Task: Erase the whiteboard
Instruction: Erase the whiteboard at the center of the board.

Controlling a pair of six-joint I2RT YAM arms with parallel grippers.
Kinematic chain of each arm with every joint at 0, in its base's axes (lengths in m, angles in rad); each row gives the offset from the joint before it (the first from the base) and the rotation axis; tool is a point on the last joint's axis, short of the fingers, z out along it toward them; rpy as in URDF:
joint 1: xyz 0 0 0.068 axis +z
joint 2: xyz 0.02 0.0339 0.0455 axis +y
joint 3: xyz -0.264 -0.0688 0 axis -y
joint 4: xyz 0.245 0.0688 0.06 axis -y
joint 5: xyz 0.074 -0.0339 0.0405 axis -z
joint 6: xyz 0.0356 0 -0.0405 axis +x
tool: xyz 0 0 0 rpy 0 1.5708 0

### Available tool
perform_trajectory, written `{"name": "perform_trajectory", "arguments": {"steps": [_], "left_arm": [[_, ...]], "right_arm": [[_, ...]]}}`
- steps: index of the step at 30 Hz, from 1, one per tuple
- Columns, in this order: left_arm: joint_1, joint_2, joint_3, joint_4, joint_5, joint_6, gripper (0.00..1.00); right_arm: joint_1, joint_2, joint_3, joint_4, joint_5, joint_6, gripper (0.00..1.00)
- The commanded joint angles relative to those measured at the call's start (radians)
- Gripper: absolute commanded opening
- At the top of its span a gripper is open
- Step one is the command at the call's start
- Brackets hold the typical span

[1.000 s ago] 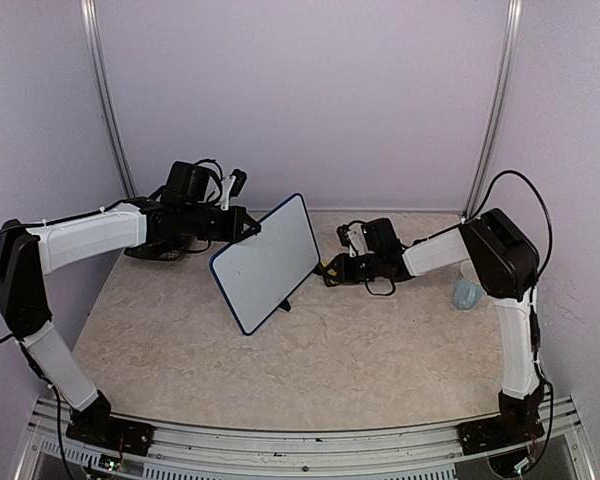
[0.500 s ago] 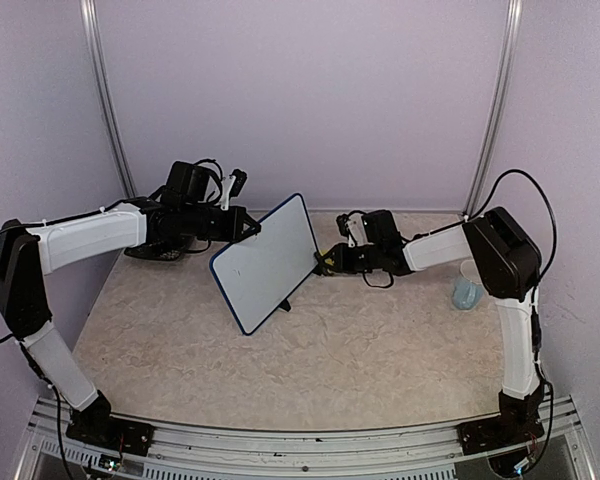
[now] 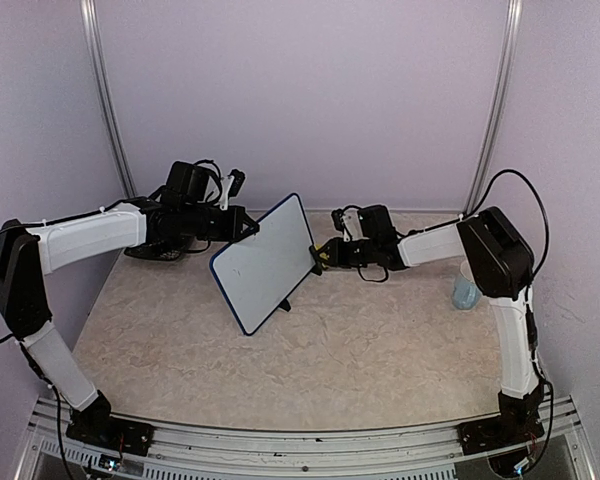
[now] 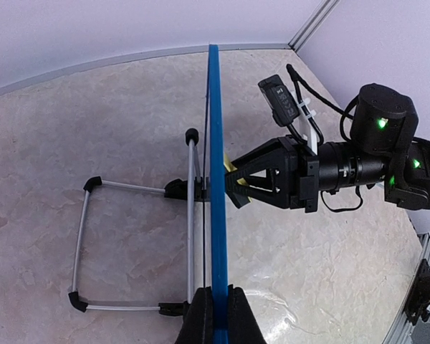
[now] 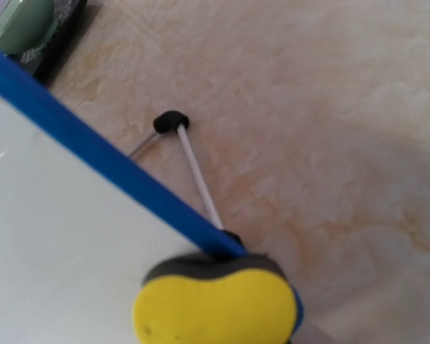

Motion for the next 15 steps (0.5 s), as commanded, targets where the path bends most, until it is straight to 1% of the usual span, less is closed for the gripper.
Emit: {"name": "perform_trajectory", "arguments": {"steps": [1,11,15], "left_arm": [[-0.028,0.024,-0.014,-0.103,0.104,0.01,0.0],[-0.029,0.019,-0.016,-0.103,0.1,0.009,0.0],[-0.029,0.015,-0.016,-0.103,0.101,0.011,0.0]], "right_arm": [[0.048,0.069,0.006,-0.017,-0.033,0.003,0.0],[0.104,0.059,0.002,-0.027,-0.071,-0.002,0.0],[0.127,0.037,-0.031,-0.031,-0.061,-0.011,0.0]]}}
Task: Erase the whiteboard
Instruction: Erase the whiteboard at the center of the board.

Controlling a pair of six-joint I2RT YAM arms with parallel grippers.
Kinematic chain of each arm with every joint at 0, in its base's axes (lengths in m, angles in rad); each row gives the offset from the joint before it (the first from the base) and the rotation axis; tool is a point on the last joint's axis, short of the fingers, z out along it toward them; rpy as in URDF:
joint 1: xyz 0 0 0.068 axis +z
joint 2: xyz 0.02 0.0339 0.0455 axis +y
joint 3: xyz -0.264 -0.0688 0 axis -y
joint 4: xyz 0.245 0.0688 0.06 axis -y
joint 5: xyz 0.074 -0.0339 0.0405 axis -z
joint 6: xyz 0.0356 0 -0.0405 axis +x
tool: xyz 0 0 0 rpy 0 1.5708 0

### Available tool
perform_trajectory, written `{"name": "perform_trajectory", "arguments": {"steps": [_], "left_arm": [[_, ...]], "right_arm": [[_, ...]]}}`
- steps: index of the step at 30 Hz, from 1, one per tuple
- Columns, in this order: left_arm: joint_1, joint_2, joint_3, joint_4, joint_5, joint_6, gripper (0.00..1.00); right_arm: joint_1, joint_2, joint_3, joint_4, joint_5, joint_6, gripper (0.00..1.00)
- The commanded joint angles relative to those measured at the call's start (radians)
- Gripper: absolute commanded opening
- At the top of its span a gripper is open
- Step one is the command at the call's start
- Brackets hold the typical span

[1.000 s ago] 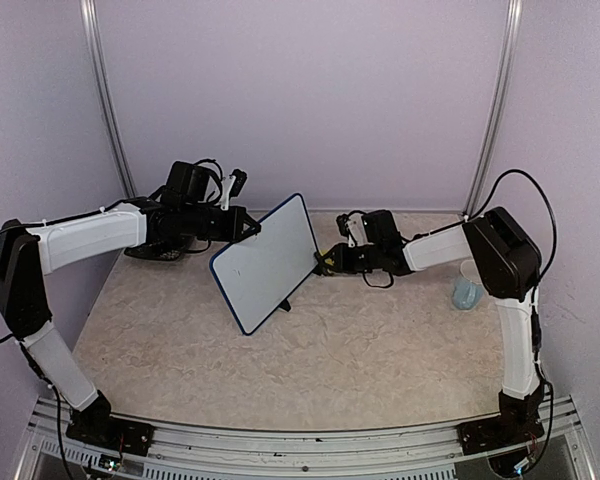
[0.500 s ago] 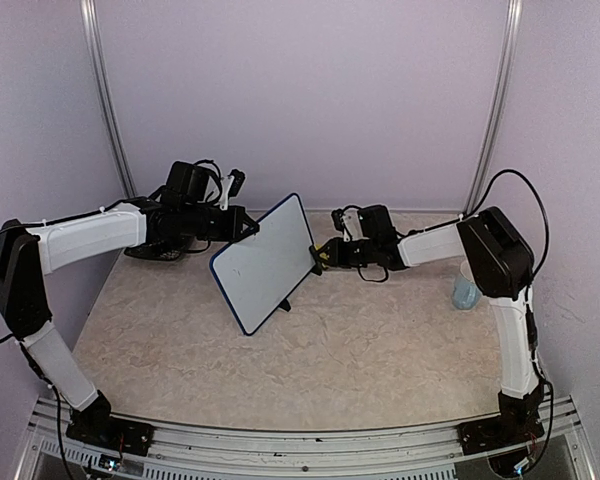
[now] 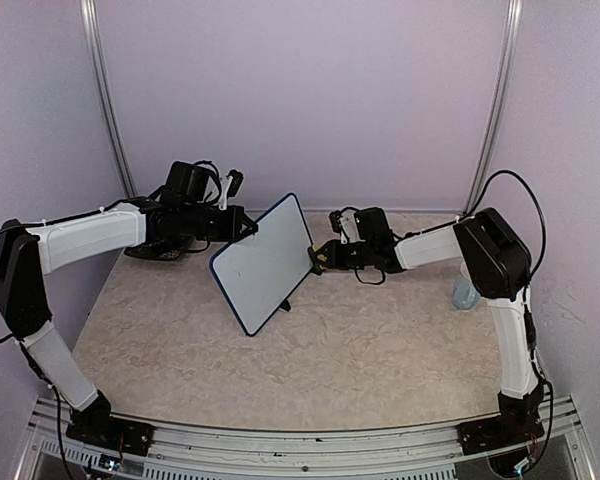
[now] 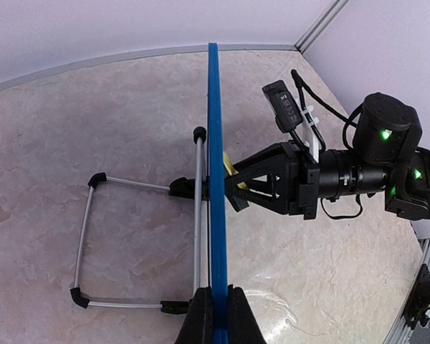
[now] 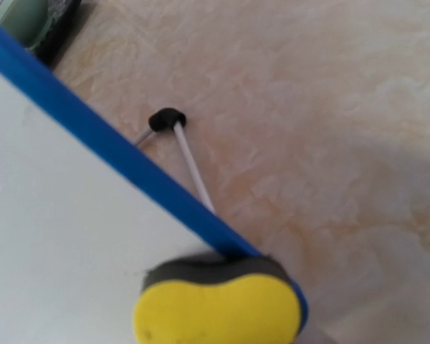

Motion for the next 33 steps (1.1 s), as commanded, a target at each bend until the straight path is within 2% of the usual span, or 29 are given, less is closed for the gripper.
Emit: {"name": "perform_trajectory", "arguments": {"steps": [1,14,21,24,28,33], "left_arm": [[-0.032,0.014,-0.015,-0.095,0.114,0.028,0.0],[-0.034,0.009,-0.018,-0.095,0.108,0.03,0.0],[-0.034,0.009,-0.015,-0.096,0.109,0.031,0.0],[-0.033,0.005,-0.017,-0.095,0.109,0.031,0.0],[-0.033,-0.003,-0.017,-0.096,0.11,0.032,0.0],[-0.033,-0.009,-0.016,-0.096,0.115,0.031,0.0]], "right_arm": [[0.111,0.014,-0.041,-0.047,-0.082,-0.014,0.0],[0.152,0.019,-0.079,-0.024,-0.114,0.013,0.0],[0.162,-0.044,-0.13,0.023,-0.125,0.0,0.0],[0.129,-0.109,-0.18,0.031,-0.069,0.016,0.0],[0.021,-0.205,-0.275,0.095,-0.043,0.101,0.0],[-0.027,-0.24,-0.24,0.046,-0.011,0.088,0.0]]}}
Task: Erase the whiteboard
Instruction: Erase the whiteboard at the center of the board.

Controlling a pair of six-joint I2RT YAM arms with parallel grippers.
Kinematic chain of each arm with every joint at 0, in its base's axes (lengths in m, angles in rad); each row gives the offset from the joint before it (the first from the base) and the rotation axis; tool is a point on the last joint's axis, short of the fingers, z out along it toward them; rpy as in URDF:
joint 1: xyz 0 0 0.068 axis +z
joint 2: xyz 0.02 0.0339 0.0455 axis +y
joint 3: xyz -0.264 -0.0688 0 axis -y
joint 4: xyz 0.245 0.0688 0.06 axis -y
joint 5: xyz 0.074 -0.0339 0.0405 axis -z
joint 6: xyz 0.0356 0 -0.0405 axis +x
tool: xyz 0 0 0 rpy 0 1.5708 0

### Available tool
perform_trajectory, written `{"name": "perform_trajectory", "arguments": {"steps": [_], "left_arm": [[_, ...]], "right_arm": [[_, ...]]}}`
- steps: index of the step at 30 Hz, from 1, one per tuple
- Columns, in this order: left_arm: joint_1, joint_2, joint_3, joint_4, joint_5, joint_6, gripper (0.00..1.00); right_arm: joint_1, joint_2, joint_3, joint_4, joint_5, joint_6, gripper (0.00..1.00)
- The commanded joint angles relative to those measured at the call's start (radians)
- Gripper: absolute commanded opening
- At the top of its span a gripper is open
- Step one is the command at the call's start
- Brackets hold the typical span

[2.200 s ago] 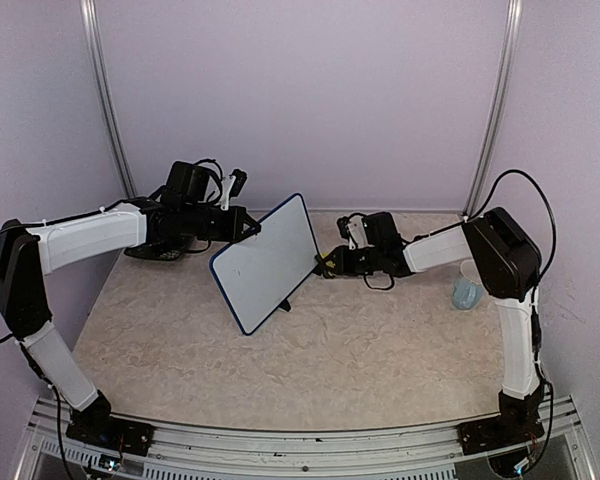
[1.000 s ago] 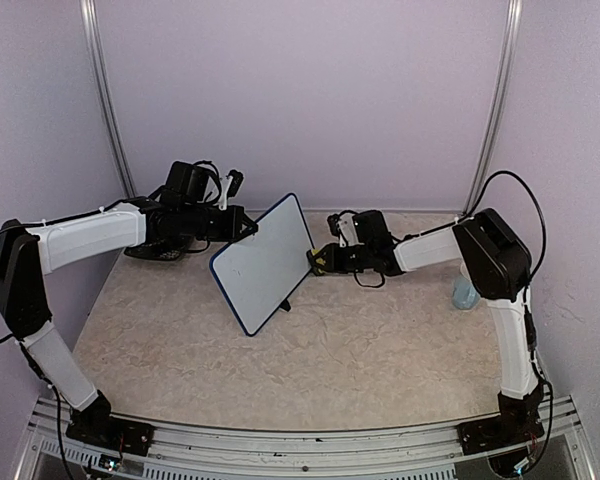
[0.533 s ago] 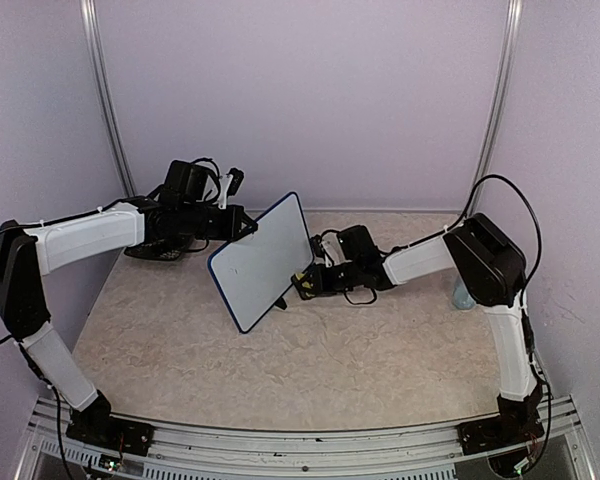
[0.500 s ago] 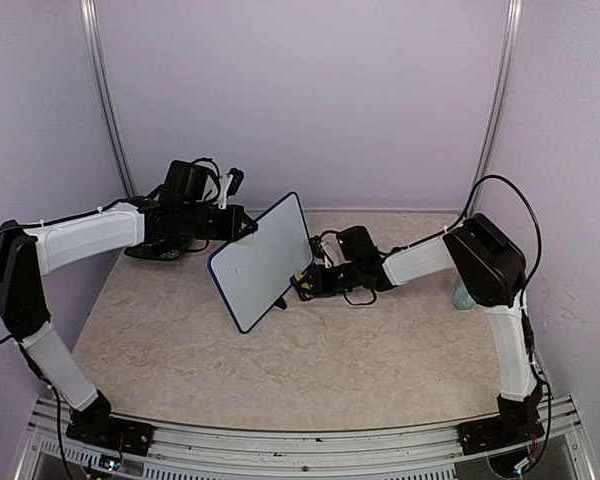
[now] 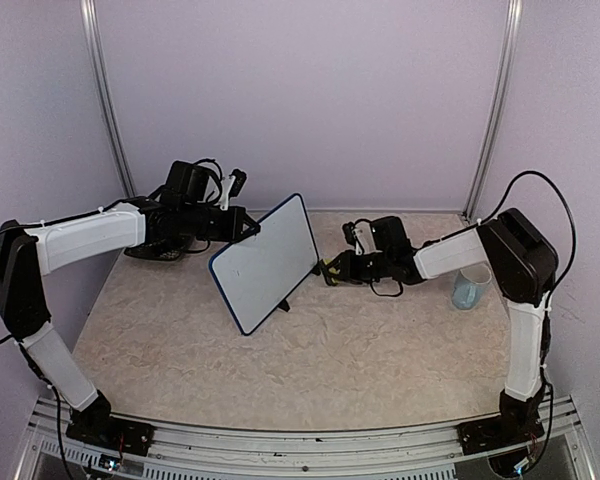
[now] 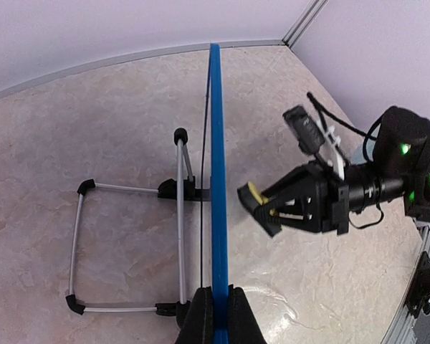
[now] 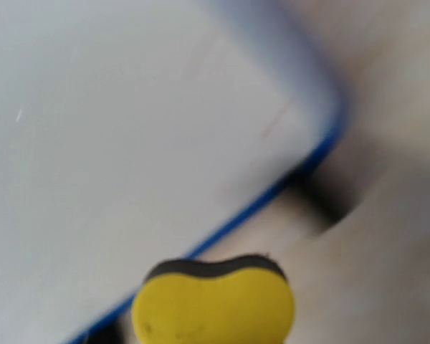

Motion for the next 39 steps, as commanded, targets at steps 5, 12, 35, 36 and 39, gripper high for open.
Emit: {"name": "perform_trajectory", "arguments": {"steps": [5,12,35,36,39], "left_arm": [[-0.028,0.001,-0.017,-0.093,0.089,0.002,0.0],[-0.03,0.007,-0.03,-0.071,0.077,-0.008,0.0],[-0.058,0.025,0.164,-0.137,-0.011,-0.038,0.0],[-0.057,0.032,0.175,-0.139,-0.019,-0.036,0.0],[-0.05,0.059,0.21,-0.135,-0.021,-0.033,0.0]], "right_arm": [[-0.036,-0.019,0.085,-0.014,0.051,0.02,0.0],[-0.035,0.06,0.137,-0.026,0.026,0.045,0.0],[-0.079,0.005,0.16,-0.155,0.124,-0.167,0.0],[-0.08,-0.001,0.155,-0.154,0.125,-0.185,0.0],[-0.082,-0.017,0.138,-0.137,0.125,-0.207,0.0]]}}
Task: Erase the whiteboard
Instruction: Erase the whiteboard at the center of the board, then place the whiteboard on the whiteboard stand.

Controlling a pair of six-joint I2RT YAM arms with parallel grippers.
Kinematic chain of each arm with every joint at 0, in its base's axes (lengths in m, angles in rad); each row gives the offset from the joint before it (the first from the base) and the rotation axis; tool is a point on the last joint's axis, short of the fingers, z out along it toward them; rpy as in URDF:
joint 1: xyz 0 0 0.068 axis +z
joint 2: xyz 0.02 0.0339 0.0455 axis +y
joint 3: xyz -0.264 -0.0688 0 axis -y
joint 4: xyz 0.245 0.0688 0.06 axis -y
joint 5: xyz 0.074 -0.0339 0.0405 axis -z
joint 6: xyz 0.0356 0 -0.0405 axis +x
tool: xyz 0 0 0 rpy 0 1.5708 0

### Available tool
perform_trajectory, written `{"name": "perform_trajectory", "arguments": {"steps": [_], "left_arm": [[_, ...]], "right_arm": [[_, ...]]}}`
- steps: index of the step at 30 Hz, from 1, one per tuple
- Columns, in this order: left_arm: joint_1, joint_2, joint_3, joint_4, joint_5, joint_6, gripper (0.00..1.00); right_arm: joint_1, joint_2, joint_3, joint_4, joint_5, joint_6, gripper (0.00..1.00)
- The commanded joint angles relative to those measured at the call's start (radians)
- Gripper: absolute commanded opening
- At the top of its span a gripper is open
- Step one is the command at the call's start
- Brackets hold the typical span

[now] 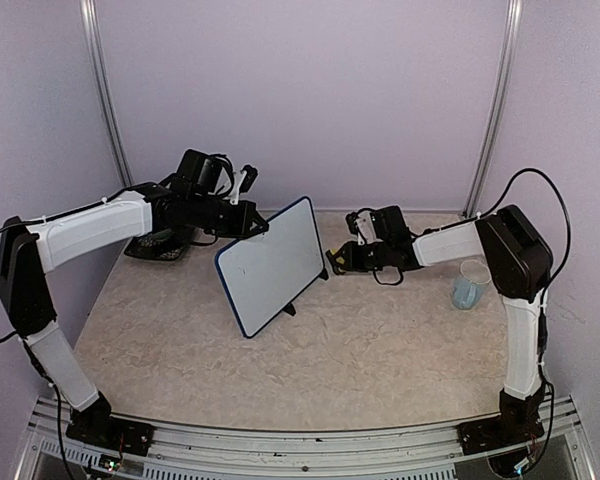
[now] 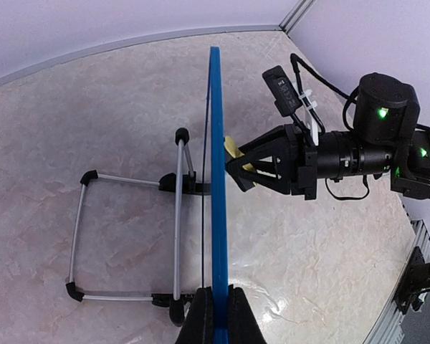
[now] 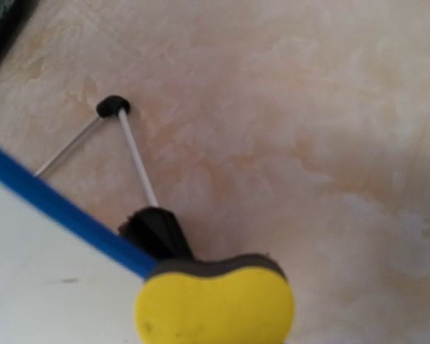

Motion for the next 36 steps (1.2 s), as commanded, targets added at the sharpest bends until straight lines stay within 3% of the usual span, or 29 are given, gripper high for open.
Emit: {"name": "perform_trajectory", "arguments": {"steps": [1,19,26,36], "left_arm": [[0.001,0.034,0.08,0.025,0.013,-0.004,0.0],[-0.008,0.035,-0.008,0.28,-0.035,-0.032,0.0],[-0.009,0.051,-0.022,0.338,-0.037,-0.041,0.0],[-0.008,0.108,-0.007,0.287,-0.032,-0.044,0.0]], "right_arm": [[-0.013,-0.069,-0.008,0.003,0.022,-0.076,0.0],[-0.014,-0.112,-0.033,0.064,0.007,-0.152,0.0],[-0.014,-0.098,-0.028,0.055,0.046,-0.251,0.0],[-0.014,-0.049,0.048,0.057,0.057,-0.288,0.0]]}}
